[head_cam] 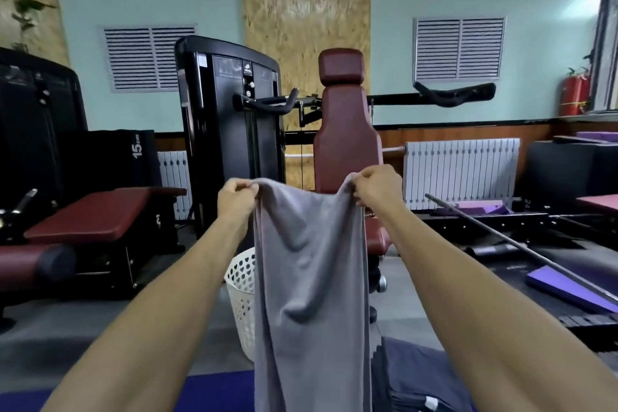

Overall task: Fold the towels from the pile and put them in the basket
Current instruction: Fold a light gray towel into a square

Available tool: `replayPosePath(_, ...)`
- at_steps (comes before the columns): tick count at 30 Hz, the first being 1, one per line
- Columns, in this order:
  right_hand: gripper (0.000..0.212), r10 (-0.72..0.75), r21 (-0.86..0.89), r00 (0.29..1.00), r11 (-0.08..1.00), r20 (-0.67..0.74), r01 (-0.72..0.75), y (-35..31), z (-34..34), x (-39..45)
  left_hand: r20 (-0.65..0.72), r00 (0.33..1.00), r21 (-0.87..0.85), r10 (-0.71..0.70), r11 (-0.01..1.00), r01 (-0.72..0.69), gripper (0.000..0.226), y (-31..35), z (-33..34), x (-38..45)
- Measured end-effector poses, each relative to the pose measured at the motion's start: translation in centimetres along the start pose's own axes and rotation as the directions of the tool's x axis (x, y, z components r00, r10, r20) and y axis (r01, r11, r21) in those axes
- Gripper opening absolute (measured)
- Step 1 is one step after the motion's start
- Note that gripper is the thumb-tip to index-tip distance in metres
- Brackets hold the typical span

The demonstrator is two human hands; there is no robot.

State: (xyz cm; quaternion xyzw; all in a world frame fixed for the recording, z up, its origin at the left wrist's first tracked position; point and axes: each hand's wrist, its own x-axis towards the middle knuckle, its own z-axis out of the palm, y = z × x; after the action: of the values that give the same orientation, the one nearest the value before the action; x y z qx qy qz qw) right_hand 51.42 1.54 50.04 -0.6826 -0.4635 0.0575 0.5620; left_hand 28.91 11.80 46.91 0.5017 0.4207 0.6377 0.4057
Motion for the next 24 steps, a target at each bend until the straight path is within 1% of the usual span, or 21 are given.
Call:
replayPosePath(2, 0.024, -0.06, 0.095, 0.996, 0.993, -0.072, 0.066, -0.5, 0.3, 1.8, -0.008, 0.997, -0.1, 0.076, 0.992, -0.076, 0.018, 2.4, 1.4, 2.0)
replayPosePath(4, 0.023, -0.084, 0.22, 0.988, 0.969, -0.132, 0.112, -1.2, 0.6, 3.5, -0.02, 0.991, -0.174, 0.133, 0.975, -0.135, 0.019, 4.6, 2.7, 3.7)
replayPosePath(6, 0.02, -0.118, 0.287, 0.976, 0.943, -0.182, 0.167, -2.0, 0.6, 4.6, -0.036, 0.982, -0.228, 0.183, 0.956, -0.187, 0.02, 6.0, 3.2, 4.8)
replayPosePath(9, 0.019, -0.166, 0.314, 0.959, 0.92, -0.228, 0.234, -3.1, 0.3, 6.4, -0.052, 0.969, -0.22, 0.24, 0.944, -0.246, 0.019, 7.4, 3.5, 6.5)
replayPosePath(11, 0.019, -0.192, 0.269, 0.947, 0.927, -0.257, 0.261, -3.6, 0.0, 7.1, -0.055, 0.966, -0.201, 0.254, 0.944, -0.26, 0.018, 8.1, 3.2, 6.9)
replayPosePath(14, 0.018, -0.211, 0.251, 0.944, 0.928, -0.255, 0.275, -4.2, -0.8, 7.1, -0.083, 0.958, -0.155, 0.274, 0.946, -0.284, 0.019, 8.5, 2.2, 7.3)
replayPosePath(17, 0.017, -0.225, 0.206, 0.948, 0.94, -0.226, 0.273, -4.5, -1.2, 5.9, -0.077, 0.955, -0.1, 0.286, 0.951, -0.293, 0.019, 8.9, 1.2, 6.2)
replayPosePath(19, 0.019, -0.224, 0.181, 0.954, 0.948, -0.199, 0.26, -4.4, -1.5, 4.8, -0.05, 0.947, -0.001, 0.317, 0.948, -0.318, 0.013, 8.8, 0.5, 4.6)
replayPosePath(21, 0.02, -0.205, 0.134, 0.965, 0.964, -0.166, 0.228, -3.9, -1.8, 3.3, -0.004, 0.945, 0.148, 0.328, 0.934, -0.324, 0.005, 8.1, -0.1, 2.5)
replayPosePath(22, 0.019, -0.184, 0.111, 0.971, 0.973, -0.152, 0.201, -3.5, -2.1, 2.5, 0.009, 0.948, 0.198, 0.319, 0.929, -0.314, 0.007, 7.7, -0.5, 1.6)
replayPosePath(24, 0.017, -0.107, 0.099, 0.985, 0.988, -0.134, 0.121, -2.8, -2.4, 0.8, -0.001, 0.962, 0.242, 0.272, 0.934, -0.264, 0.011, 6.7, -1.3, -0.1)
